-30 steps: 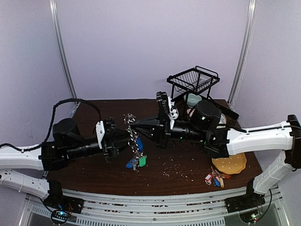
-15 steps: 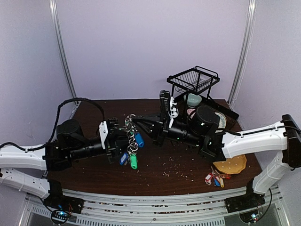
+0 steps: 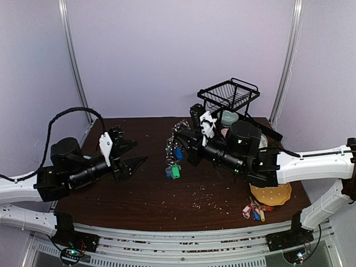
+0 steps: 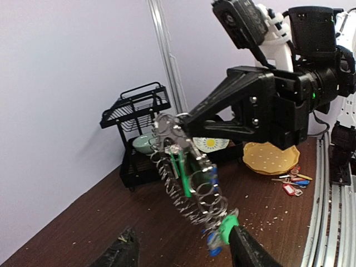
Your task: Put the keys on the keyring
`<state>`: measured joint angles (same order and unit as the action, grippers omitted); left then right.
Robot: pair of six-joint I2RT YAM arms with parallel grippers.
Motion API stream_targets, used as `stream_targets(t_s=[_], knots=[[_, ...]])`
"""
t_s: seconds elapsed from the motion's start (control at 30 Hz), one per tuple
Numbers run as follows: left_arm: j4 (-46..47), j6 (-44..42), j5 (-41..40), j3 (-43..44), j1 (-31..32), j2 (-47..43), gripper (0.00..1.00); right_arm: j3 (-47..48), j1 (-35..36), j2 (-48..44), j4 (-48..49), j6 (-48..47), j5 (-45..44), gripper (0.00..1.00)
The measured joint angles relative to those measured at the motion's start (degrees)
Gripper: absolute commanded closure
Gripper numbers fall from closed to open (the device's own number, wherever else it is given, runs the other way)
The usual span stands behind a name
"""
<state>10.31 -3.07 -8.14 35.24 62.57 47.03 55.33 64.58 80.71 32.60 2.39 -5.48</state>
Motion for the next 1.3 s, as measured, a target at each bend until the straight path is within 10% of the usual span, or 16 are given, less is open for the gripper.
stream_targets(t_s=[0.17,0.57,1.3], knots=[[1.9,2.2,4.9,3.0,0.0,9.1,0.32,3.3,2.1,2.5,-2.4,-0.9,-6.8,1.00],[5.5,2.2,0.6,5.5,0.0,14.2,0.80,5.5,5.5,4.1,-5.2,-2.1,-10.6,1.00],[4.6,1.4,1.1,5.5,0.0,14.8,1.00,6.2,5.6,4.1,-7.7,-4.2,-9.0,1.00]])
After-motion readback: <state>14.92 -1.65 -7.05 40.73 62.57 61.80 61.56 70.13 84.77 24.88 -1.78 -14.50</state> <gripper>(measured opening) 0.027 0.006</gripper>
